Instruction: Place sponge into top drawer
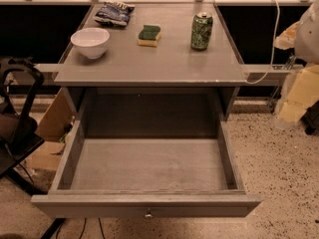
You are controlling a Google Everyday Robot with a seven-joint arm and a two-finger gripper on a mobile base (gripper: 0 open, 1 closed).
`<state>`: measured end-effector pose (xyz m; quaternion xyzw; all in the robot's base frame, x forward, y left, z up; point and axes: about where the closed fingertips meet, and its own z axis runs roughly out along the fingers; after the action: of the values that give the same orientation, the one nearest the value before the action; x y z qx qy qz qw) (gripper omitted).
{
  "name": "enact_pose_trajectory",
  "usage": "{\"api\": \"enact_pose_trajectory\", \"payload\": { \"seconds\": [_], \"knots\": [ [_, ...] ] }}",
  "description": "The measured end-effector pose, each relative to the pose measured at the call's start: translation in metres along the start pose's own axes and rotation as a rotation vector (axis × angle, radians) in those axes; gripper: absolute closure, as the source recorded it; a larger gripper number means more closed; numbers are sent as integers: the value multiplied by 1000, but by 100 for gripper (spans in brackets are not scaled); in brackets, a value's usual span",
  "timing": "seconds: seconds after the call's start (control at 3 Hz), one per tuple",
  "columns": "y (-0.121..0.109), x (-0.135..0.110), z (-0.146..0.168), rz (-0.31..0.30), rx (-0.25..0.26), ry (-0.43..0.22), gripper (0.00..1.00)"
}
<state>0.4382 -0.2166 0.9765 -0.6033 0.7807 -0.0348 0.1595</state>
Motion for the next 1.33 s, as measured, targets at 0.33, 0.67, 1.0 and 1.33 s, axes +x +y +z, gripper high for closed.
{"api": "enact_pose_trajectory", "payload": {
  "seconds": [0.33,0.67,1.0,1.33],
  "knots": [
    [0,0,0,0,0,0,0],
    [-18,-16,4,17,45,-74,0],
    [-58,-52,5,100,102,-215,0],
    [-104,-95,0,240,160,-319,0]
  ]
}}
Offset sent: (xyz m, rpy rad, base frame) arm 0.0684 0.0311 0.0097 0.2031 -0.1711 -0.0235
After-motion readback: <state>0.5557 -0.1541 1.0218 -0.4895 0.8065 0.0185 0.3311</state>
